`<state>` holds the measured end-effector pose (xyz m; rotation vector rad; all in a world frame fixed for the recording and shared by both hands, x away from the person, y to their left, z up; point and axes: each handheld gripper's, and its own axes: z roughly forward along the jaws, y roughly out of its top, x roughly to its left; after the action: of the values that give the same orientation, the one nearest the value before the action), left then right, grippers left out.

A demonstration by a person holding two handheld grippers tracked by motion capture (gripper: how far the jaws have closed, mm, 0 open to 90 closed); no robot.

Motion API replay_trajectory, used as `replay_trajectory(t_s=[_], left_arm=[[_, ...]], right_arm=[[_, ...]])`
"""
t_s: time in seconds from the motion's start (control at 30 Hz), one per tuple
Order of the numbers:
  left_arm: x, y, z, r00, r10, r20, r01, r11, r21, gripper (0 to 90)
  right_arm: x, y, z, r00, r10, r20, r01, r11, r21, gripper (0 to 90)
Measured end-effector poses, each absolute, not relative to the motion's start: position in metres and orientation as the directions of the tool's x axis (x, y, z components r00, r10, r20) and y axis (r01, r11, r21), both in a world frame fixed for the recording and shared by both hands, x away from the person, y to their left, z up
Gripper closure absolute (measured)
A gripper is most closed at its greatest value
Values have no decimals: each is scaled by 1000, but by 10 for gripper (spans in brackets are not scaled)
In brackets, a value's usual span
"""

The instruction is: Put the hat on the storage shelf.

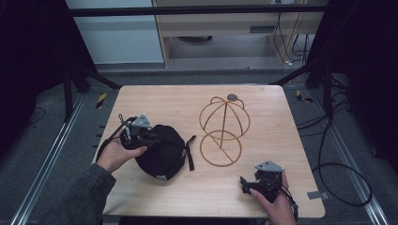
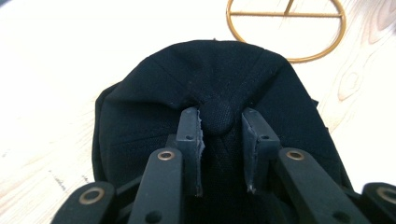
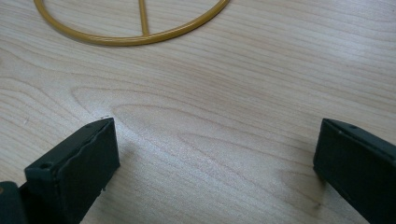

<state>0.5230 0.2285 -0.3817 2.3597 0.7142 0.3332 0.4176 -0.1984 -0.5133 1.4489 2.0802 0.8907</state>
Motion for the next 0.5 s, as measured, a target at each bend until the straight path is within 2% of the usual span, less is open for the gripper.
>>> replay_trajectory(t_s=[0.5], left_arm=[[515,236,-351,834,549,56,368,-629,685,726]], right_arm=[[419,-198,-513,-350,937,3,648,240,723,4]])
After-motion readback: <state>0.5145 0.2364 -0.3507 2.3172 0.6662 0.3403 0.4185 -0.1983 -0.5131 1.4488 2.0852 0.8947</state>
